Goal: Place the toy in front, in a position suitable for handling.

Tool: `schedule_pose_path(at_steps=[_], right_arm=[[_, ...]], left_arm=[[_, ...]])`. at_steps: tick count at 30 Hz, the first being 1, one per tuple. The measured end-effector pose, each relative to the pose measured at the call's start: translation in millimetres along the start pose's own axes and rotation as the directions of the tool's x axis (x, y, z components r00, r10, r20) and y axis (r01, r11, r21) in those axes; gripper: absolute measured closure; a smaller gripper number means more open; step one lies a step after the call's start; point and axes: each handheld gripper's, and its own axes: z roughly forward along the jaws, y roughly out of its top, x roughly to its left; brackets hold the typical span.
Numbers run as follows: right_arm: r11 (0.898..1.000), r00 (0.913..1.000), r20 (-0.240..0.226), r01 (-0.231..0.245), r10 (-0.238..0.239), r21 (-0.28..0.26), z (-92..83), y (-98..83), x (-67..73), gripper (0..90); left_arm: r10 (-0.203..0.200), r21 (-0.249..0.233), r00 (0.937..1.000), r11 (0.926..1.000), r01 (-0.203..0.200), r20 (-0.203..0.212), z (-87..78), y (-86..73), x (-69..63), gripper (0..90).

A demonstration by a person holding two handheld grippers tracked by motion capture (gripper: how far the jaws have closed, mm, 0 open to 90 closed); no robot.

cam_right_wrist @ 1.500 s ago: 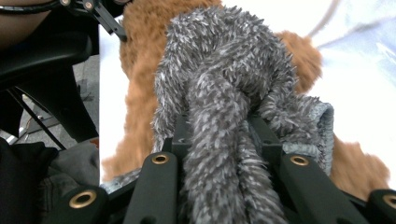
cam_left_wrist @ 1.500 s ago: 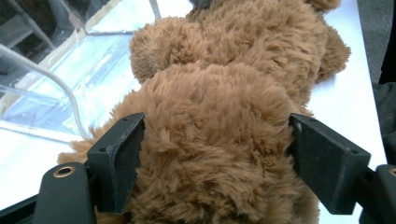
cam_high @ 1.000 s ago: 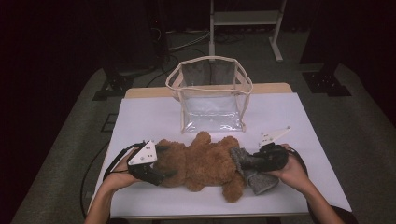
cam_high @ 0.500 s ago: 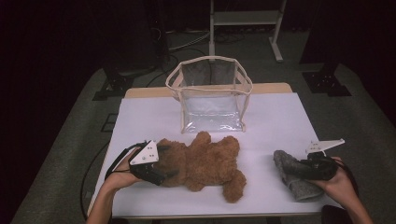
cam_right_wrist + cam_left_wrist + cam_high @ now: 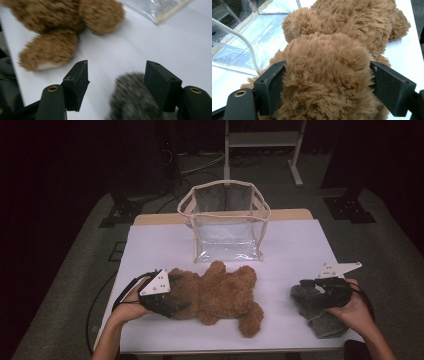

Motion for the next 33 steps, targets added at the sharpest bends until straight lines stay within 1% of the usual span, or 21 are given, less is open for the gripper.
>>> schedule_pose_path(at_steps=[1, 2, 4, 6, 8, 10, 12, 13, 14, 15, 16, 18, 20, 22, 24, 27, 29, 32, 33], right_arm=[[1.000, 1.0000, 0.000, 0.000, 0.000, 0.000, 0.0, 0.0, 0.0, 34.8], [1.000, 0.9989, -0.043, 0.021, -0.021, -0.012, 5.0, 6.3, 7.1, 34.3], [0.999, 0.9945, -0.095, 0.041, -0.043, -0.023, 12.7, 12.6, 15.6, 33.8], [0.997, 0.9871, -0.144, 0.066, -0.070, -0.033, 22.5, 19.3, 24.8, 33.2], [0.995, 0.9774, -0.190, 0.086, -0.093, -0.044, 33.0, 26.9, 34.8, 32.8], [0.990, 0.9671, -0.215, 0.127, -0.136, -0.057, 43.8, 35.2, 45.1, 31.9], [0.986, 0.9561, -0.242, 0.151, -0.165, -0.075, 53.3, 43.6, 54.3, 30.8], [0.983, 0.9515, -0.248, 0.167, -0.182, -0.081, 57.5, 47.7, 58.4, 30.0], [0.980, 0.9481, -0.250, 0.180, -0.196, -0.088, 61.5, 51.7, 62.0, 29.4], [0.980, 0.9481, -0.250, 0.180, -0.196, -0.088, 61.5, 51.7, 62.0, 29.4], [0.976, 0.9397, -0.267, 0.192, -0.214, -0.105, 69.7, 58.4, 66.4, 28.8], [0.971, 0.9373, -0.256, 0.216, -0.236, -0.106, 77.7, 63.9, 70.0, 27.6], [0.969, 0.9327, -0.265, 0.224, -0.244, -0.104, 85.8, 67.7, 72.6, 26.6], [0.965, 0.9331, -0.249, 0.244, -0.260, -0.094, 92.7, 69.6, 75.5, 25.3], [0.963, 0.9325, -0.244, 0.249, -0.266, -0.098, 97.3, 70.8, 76.4, 25.0], [0.966, 0.9350, -0.246, 0.236, -0.256, -0.108, 102.0, 72.2, 75.5, 25.0], [0.965, 0.9340, -0.245, 0.238, -0.260, -0.113, 105.8, 72.8, 75.4, 25.0], [0.964, 0.9340, -0.245, 0.238, -0.260, -0.116, 110.5, 73.4, 77.0, 25.1], [0.965, 0.9357, -0.243, 0.234, -0.256, -0.115, 113.7, 74.0, 78.7, 25.5]], left_arm=[[0.000, 0.000, 1.0000, 1.0000, 0.000, 0.000, 0.0, 0.0, 0.0, 16.8], [0.001, 0.001, 1.0000, 1.0000, -0.001, 0.000, -0.2, 0.3, 0.6, 16.8], [0.000, 0.001, 1.0000, 1.0000, 0.000, -0.001, -0.3, 0.5, 1.0, 16.6], [0.000, 0.003, 1.0000, 1.0000, 0.000, -0.002, -0.8, 0.9, 1.3, 16.4], [0.004, 0.008, 1.0000, 1.0000, -0.004, -0.005, -1.8, 1.6, 1.8, 16.2], [0.007, 0.007, 0.9999, 0.9999, -0.007, -0.009, -3.2, 2.1, 2.5, 15.9], [0.006, 0.005, 0.9999, 1.0000, -0.006, -0.015, -5.5, 2.1, 2.7, 15.9], [0.010, 0.005, 0.9998, 0.9999, -0.010, -0.019, -7.3, 2.0, 3.0, 15.8], [0.006, -0.003, 0.9997, 1.0000, -0.007, -0.023, -8.9, 1.6, 2.9, 15.9], [0.006, -0.003, 0.9997, 1.0000, -0.007, -0.023, -8.9, 1.6, 2.9, 15.9], [0.006, -0.009, 0.9996, 0.9999, -0.006, -0.026, -12.9, 0.1, 2.7, 15.9], [0.003, -0.011, 0.9993, 0.9999, -0.003, -0.038, -17.0, -2.7, 2.3, 15.8], [-0.010, -0.011, 0.9990, 0.9999, 0.010, -0.043, -20.5, -7.6, 2.2, 15.4], [-0.021, -0.001, 0.9984, 0.9998, 0.021, -0.052, -23.1, -14.0, 3.2, 14.2], [-0.042, 0.001, 0.9975, 0.9991, 0.042, -0.057, -23.6, -20.9, 4.2, 13.5], [-0.053, 0.023, 0.9974, 0.9982, 0.055, -0.048, -19.3, -28.3, 4.8, 12.2], [-0.060, 0.031, 0.9975, 0.9977, 0.061, -0.037, -13.7, -31.3, 4.7, 12.2], [-0.076, 0.032, 0.9964, 0.9965, 0.077, -0.037, -7.5, -33.3, 5.2, 13.3], [-0.082, 0.036, 0.9958, 0.9959, 0.083, -0.041, -5.8, -33.6, 5.0, 14.7]])
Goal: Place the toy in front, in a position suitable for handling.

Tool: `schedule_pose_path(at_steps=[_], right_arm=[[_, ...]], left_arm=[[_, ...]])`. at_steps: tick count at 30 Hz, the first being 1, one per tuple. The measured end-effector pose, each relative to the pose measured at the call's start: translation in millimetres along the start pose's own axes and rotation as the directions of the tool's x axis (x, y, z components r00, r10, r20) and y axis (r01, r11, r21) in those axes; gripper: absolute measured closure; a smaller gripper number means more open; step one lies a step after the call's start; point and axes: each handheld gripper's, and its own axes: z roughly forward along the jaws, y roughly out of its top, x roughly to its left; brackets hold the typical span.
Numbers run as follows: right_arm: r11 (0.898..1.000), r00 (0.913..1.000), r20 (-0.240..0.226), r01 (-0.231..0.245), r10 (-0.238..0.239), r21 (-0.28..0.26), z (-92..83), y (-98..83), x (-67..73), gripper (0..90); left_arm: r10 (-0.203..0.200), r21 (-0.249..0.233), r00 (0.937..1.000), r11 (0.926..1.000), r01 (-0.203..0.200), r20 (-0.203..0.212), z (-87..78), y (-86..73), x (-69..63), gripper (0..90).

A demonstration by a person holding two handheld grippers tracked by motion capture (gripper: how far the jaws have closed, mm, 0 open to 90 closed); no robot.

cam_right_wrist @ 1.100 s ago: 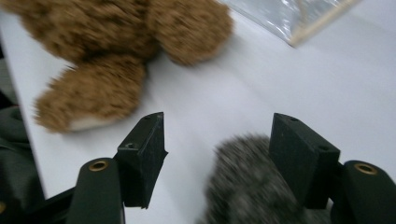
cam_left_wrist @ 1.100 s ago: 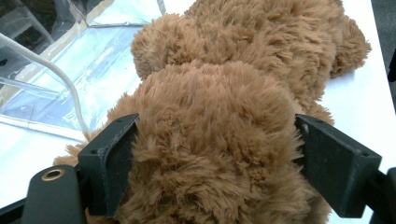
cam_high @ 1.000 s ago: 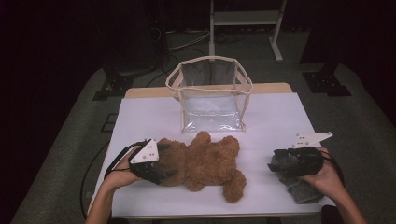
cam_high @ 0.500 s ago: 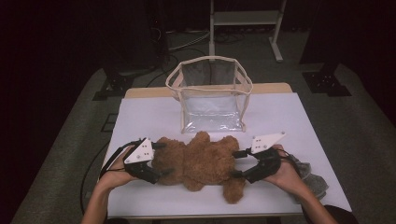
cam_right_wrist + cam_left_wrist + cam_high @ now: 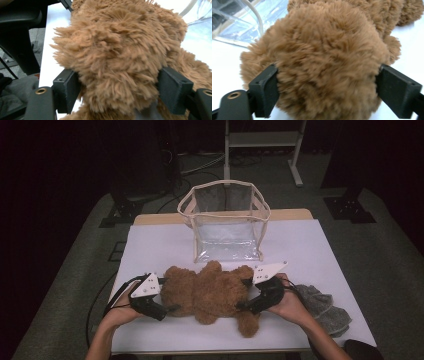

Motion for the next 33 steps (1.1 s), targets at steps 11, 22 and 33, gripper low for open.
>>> schedule_pose_path(at_steps=[11, 22, 33], right_arm=[[0.998, 0.9974, 0.033, -0.064, 0.064, 0.001, 2.0, 9.7, -1.0, 54.8], [0.997, 0.9972, 0.006, -0.075, 0.075, 0.021, -58.1, 29.6, 5.9, 57.3], [0.993, 0.9924, 0.052, -0.113, 0.112, 0.035, -125.2, 11.2, 10.8, 57.3]], left_arm=[[-0.024, -0.019, 0.9993, 0.9995, 0.023, -0.030, -0.9, 9.2, -3.3, 33.4], [-0.002, -0.044, 0.9986, 0.9990, 0.005, 0.054, 1.7, 55.4, -22.3, 34.0], [0.069, -0.070, 0.9864, 0.9958, -0.059, 0.149, 33.8, 100.4, -40.4, 34.0]])
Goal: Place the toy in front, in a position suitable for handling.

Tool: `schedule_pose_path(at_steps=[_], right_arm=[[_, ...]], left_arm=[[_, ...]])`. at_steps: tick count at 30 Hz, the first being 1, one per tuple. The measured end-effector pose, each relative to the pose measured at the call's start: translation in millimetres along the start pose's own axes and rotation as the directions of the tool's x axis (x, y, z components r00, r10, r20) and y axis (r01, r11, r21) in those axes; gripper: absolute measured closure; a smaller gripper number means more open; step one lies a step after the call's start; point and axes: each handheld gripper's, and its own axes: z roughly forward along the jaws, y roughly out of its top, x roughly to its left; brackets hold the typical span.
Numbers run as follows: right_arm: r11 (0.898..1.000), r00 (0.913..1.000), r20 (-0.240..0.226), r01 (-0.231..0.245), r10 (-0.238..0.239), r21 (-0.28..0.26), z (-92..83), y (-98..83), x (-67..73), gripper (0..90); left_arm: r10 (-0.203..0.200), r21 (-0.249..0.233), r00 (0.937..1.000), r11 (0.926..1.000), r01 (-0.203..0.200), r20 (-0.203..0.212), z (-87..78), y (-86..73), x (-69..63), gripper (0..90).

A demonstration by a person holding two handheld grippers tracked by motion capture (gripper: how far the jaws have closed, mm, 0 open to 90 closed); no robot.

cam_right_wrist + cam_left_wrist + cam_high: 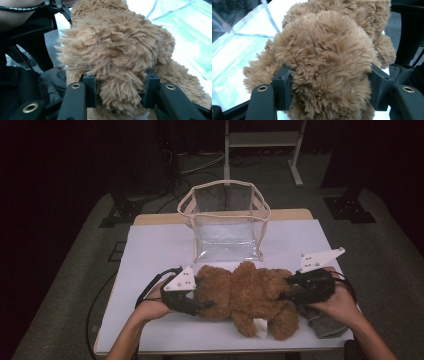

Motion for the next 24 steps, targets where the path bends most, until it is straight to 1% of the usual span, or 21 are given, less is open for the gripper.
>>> schedule_pose_path(at_steps=[2, 3, 4, 5, 7, 8, 9, 10, 11, 12, 13, 14, 15, 16, 20, 23, 24], right_arm=[[1.000, 0.9999, 0.008, -0.006, 0.006, 0.007, -3.8, -3.3, -1.6, 57.3], [1.000, 0.9999, 0.008, -0.006, 0.006, 0.007, -3.8, -3.3, -1.6, 57.3], [1.000, 0.9998, 0.007, -0.020, 0.020, 0.018, -0.7, -10.5, -6.5, 57.3], [0.999, 0.9996, 0.000, -0.029, 0.029, 0.020, 2.5, -13.8, -9.3, 57.3], [0.998, 0.9980, -0.018, -0.060, 0.061, 0.032, 14.1, -22.7, -17.1, 57.2], [0.997, 0.9971, -0.027, -0.071, 0.072, 0.039, 21.3, -26.3, -20.7, 57.1], [0.996, 0.9963, -0.034, -0.077, 0.079, 0.044, 28.5, -29.1, -23.5, 56.8], [0.996, 0.9951, -0.044, -0.087, 0.088, 0.036, 35.0, -31.2, -26.4, 56.7], [0.996, 0.9951, -0.044, -0.087, 0.088, 0.036, 35.0, -31.2, -26.4, 56.7], [0.995, 0.9936, -0.056, -0.096, 0.098, 0.030, 37.4, -31.5, -28.0, 56.6], [0.996, 0.9941, -0.065, -0.085, 0.087, 0.028, 45.3, -30.6, -30.4, 56.5], [0.996, 0.9936, -0.072, -0.084, 0.087, 0.037, 49.5, -29.7, -29.7, 56.5], [0.996, 0.9936, -0.072, -0.084, 0.087, 0.037, 49.5, -29.7, -29.7, 56.5], [0.996, 0.9938, -0.084, -0.069, 0.073, 0.049, 57.6, -28.2, -26.9, 56.2], [0.997, 0.9946, -0.087, -0.052, 0.056, 0.050, 64.2, -26.9, -24.9, 55.2], [0.998, 0.9953, -0.082, -0.048, 0.052, 0.049, 64.0, -27.2, -25.1, 53.9], [0.998, 0.9962, -0.073, -0.045, 0.048, 0.045, 60.8, -28.0, -25.5, 51.6]], left_arm=[[-0.001, 0.019, 1.0000, 0.9998, 0.001, 0.005, 8.6, 0.4, 0.8, 34.0], [-0.001, 0.019, 1.0000, 0.9998, 0.001, 0.005, 8.6, 0.4, 0.8, 34.0], [-0.009, 0.031, 0.9998, 0.9995, 0.009, 0.015, 13.9, -2.3, 1.6, 34.0], [-0.021, 0.060, 0.9995, 0.9980, 0.020, 0.022, 20.3, -8.6, 2.6, 34.0], [-0.036, 0.100, 0.9991, 0.9944, 0.034, 0.024, 25.5, -17.6, 2.8, 34.0], [-0.039, 0.107, 0.9990, 0.9936, 0.037, 0.021, 26.0, -21.9, 2.8, 33.9], [-0.051, 0.107, 0.9985, 0.9930, 0.048, 0.019, 23.0, -25.4, 3.6, 33.9], [-0.059, 0.104, 0.9982, 0.9929, 0.057, 0.014, 20.6, -27.1, 3.4, 33.9], [-0.059, 0.104, 0.9982, 0.9929, 0.057, 0.014, 20.6, -27.1, 3.4, 33.9], [-0.064, 0.102, 0.9979, 0.9928, 0.062, 0.009, 15.9, -29.2, 3.5, 33.9], [-0.066, 0.101, 0.9978, 0.9927, 0.065, 0.008, 13.4, -30.3, 3.2, 33.9], [-0.059, 0.111, 0.9983, 0.9921, 0.059, 0.000, 6.9, -33.0, 1.5, 33.9], [-0.059, 0.111, 0.9983, 0.9921, 0.059, 0.000, 6.9, -33.0, 1.5, 33.9], [-0.058, 0.111, 0.9983, 0.9922, 0.058, -0.003, 0.4, -35.5, -0.5, 33.9], [-0.067, 0.097, 0.9977, 0.9930, 0.067, -0.012, -6.3, -40.8, -2.7, 33.8], [-0.071, 0.089, 0.9974, 0.9935, 0.072, -0.016, -6.7, -41.9, -2.4, 32.0], [-0.063, 0.081, 0.9979, 0.9946, 0.064, -0.017, -7.0, -41.5, -1.9, 31.2]])
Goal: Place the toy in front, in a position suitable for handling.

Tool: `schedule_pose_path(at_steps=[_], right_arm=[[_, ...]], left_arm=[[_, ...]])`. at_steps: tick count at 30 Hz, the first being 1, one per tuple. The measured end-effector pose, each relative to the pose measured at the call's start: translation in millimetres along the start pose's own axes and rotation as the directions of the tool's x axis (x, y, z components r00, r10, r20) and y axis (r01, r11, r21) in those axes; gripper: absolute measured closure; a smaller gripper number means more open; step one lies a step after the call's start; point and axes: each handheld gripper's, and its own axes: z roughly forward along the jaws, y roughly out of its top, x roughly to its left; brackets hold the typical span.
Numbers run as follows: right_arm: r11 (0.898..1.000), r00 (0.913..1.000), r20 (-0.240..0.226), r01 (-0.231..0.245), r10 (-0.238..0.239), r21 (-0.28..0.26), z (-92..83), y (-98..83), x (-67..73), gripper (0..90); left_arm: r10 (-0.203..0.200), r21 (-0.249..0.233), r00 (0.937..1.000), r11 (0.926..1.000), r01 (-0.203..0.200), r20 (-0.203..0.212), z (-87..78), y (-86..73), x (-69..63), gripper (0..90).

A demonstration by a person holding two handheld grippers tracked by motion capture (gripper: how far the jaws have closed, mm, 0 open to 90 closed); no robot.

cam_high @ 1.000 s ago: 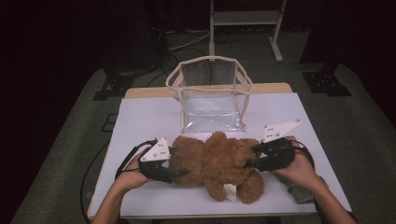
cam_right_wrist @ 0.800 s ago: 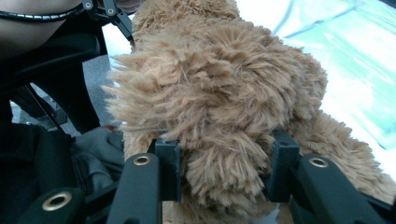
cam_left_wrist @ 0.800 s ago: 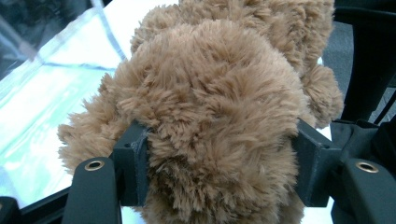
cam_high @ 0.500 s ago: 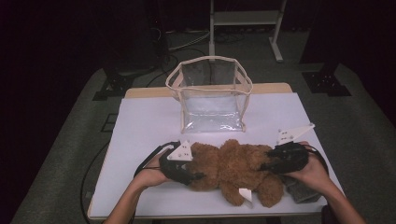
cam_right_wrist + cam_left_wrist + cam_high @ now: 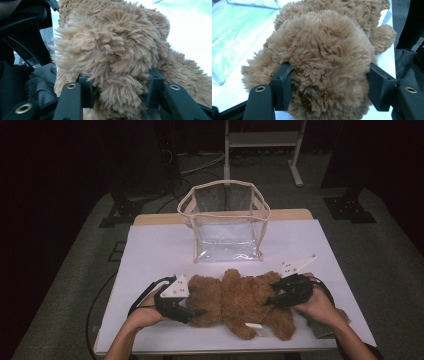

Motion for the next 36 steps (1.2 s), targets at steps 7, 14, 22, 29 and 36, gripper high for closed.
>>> schedule_pose_path(at_steps=[7, 14, 22, 29, 36], right_arm=[[1.000, 1.0000, -0.002, -0.007, 0.007, -0.009, -11.8, -5.5, -1.2, 44.6], [1.000, 1.0000, -0.005, 0.002, -0.002, -0.024, -24.4, -5.4, 0.2, 41.9], [0.999, 0.9999, 0.004, -0.012, 0.013, -0.039, -43.0, -1.3, -4.6, 39.8], [0.999, 0.9999, 0.012, -0.008, 0.009, -0.046, -51.5, 9.9, -11.5, 37.8], [1.000, 0.9999, 0.011, 0.004, -0.003, -0.024, -53.0, 30.3, -21.7, 37.4]], left_arm=[[0.013, -0.026, 0.9998, 0.9996, -0.014, -0.014, -4.9, 2.0, 3.0, 27.0], [0.003, -0.046, 0.9996, 0.9989, -0.005, -0.028, -9.7, 1.3, 3.9, 22.8], [-0.007, -0.063, 0.9991, 0.9980, 0.004, -0.043, -15.3, -0.5, 5.3, 19.9], [-0.018, -0.064, 0.9984, 0.9978, 0.014, -0.053, -17.9, -2.9, 5.7, 17.1], [-0.025, -0.066, 0.9972, 0.9976, 0.020, -0.071, -24.1, -5.1, 8.5, 14.4]])
